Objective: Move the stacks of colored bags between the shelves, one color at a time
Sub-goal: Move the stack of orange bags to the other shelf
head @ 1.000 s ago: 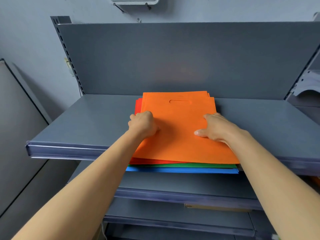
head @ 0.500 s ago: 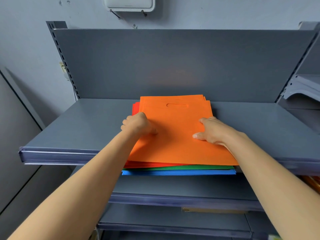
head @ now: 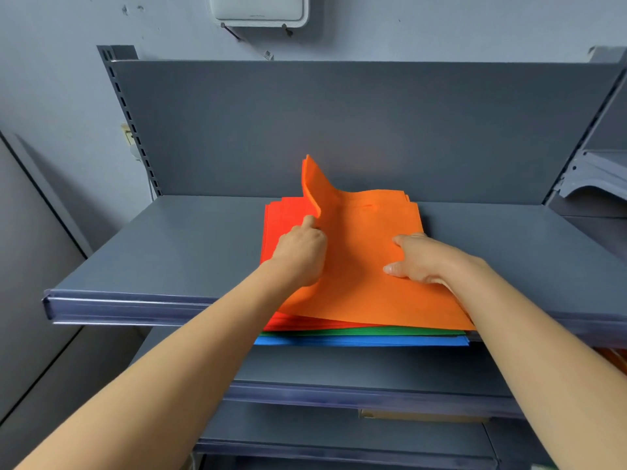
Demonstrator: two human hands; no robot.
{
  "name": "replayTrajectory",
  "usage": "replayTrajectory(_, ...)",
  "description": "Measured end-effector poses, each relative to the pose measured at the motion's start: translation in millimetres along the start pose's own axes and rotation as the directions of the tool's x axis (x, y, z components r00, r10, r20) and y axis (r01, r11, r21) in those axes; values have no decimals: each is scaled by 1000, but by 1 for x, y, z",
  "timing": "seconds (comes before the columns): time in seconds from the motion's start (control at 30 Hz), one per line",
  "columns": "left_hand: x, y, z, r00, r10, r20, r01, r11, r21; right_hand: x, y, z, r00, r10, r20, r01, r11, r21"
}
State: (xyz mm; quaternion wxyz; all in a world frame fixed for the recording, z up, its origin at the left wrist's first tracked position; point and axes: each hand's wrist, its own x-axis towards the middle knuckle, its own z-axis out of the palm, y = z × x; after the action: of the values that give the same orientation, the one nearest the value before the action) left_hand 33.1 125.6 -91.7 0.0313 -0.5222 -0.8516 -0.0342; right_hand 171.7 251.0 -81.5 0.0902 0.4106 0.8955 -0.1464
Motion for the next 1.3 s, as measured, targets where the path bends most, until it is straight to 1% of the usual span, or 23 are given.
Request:
replayTrajectory(0.1,-2,5,-1,998,60,25,-62,995,79,0,-2,0,1000,4,-3,-4,1000,-9)
replayTrajectory(0.23,-7,14,-6,995,69,75,-81,982,168,0,-3,-1,1000,6,-5,-6,1000,-7)
replayTrajectory(0.4,-10,18,-10,988,54,143,-80,980,182,-2,-2,1,1000,8,-12,-8,1000,8)
replayTrajectory(0.53,-12,17,-8,992,39,119,-60,981,186,-2,-2,2,1000,5,-17,-5,1000,22)
replayTrajectory(0.7,-8,8,1,996,44,81,-55,987,150,-3,-2,3,1000,9,-24,-8,1000,26)
replayTrajectory(0.9,-14,9,-7,999,11,47,-15,995,103,-4,-2,4,999,3,-33,-1,999,45)
replayTrajectory(1.07,-17,8,-14,998,-12,68,7,997,80,-5,-1,5,999,2,-41,0,998,64)
replayTrajectory(1.3,-14,6,-13,996,-54,64,52,998,34,-5,-2,5,999,6,-41,-3,998,68)
